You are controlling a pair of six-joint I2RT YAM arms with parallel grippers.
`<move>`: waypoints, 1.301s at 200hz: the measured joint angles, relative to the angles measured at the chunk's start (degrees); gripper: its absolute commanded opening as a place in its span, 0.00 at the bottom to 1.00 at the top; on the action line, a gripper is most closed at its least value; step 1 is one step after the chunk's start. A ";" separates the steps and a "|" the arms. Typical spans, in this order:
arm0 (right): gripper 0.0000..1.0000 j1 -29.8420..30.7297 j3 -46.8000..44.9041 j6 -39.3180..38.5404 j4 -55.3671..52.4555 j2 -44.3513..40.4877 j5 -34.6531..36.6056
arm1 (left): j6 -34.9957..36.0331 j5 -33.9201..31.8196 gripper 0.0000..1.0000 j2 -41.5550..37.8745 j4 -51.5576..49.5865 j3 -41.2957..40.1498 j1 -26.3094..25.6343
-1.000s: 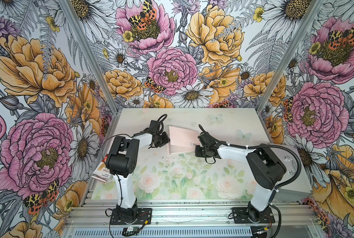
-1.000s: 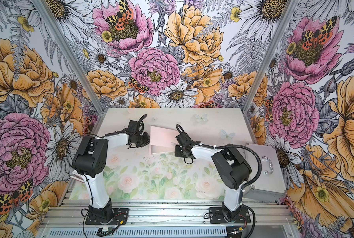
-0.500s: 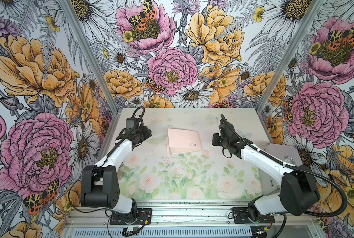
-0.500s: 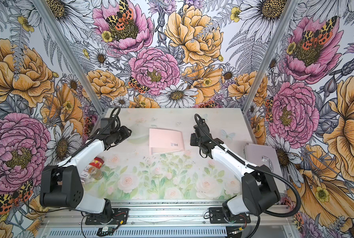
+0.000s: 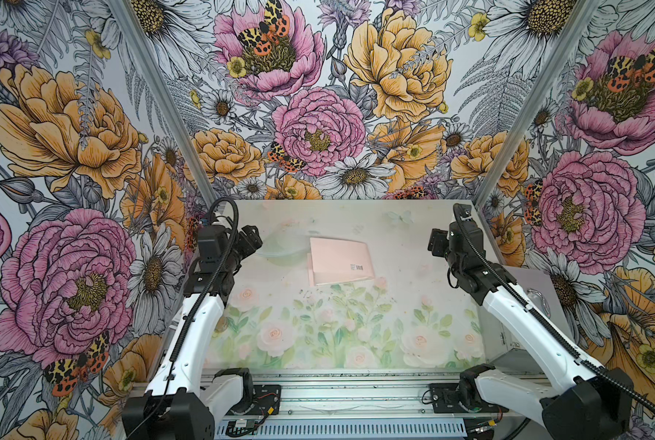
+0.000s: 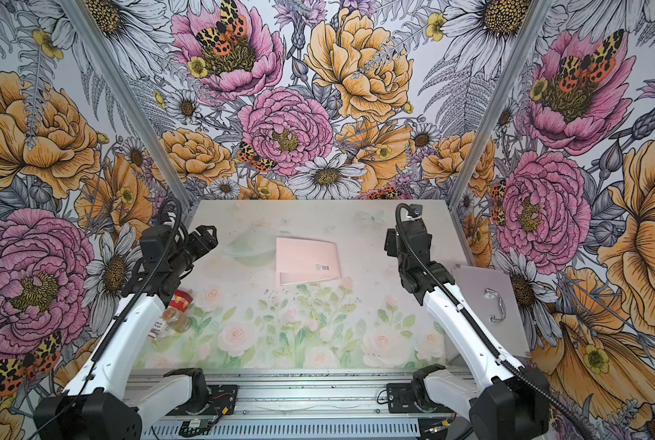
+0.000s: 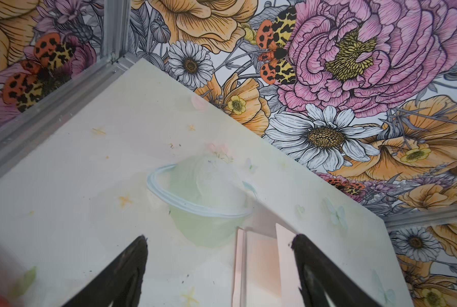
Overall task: Place the photos into the photo albums
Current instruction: Reset both arms
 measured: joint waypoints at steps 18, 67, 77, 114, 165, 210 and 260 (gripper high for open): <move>0.99 -2.34 -1.20 -0.07 0.26 -0.96 3.26 | -0.28 -1.09 0.99 -0.13 0.28 -0.83 0.96; 1.00 -8.66 -13.57 -1.97 12.70 -0.96 7.15 | -1.25 -7.19 0.99 0.46 1.73 -4.61 2.21; 1.00 -9.07 -18.45 -3.23 18.49 -0.96 6.14 | -0.87 -8.59 0.99 0.72 2.84 -5.88 2.21; 1.00 -10.34 -39.91 -9.81 51.95 4.39 -0.66 | 0.15 -17.90 0.99 0.76 11.76 -15.43 1.70; 0.99 -13.29 -39.65 -10.88 63.12 7.26 -6.27 | 8.15 -27.82 0.99 6.97 23.30 -22.01 -3.61; 0.99 -16.02 -36.98 -9.44 61.83 7.34 -10.01 | 15.85 -29.73 0.99 10.84 34.69 -24.52 -5.75; 0.99 -18.99 -37.20 -7.69 63.67 12.96 -13.44 | 20.20 -27.43 0.99 11.41 50.58 -33.29 -4.02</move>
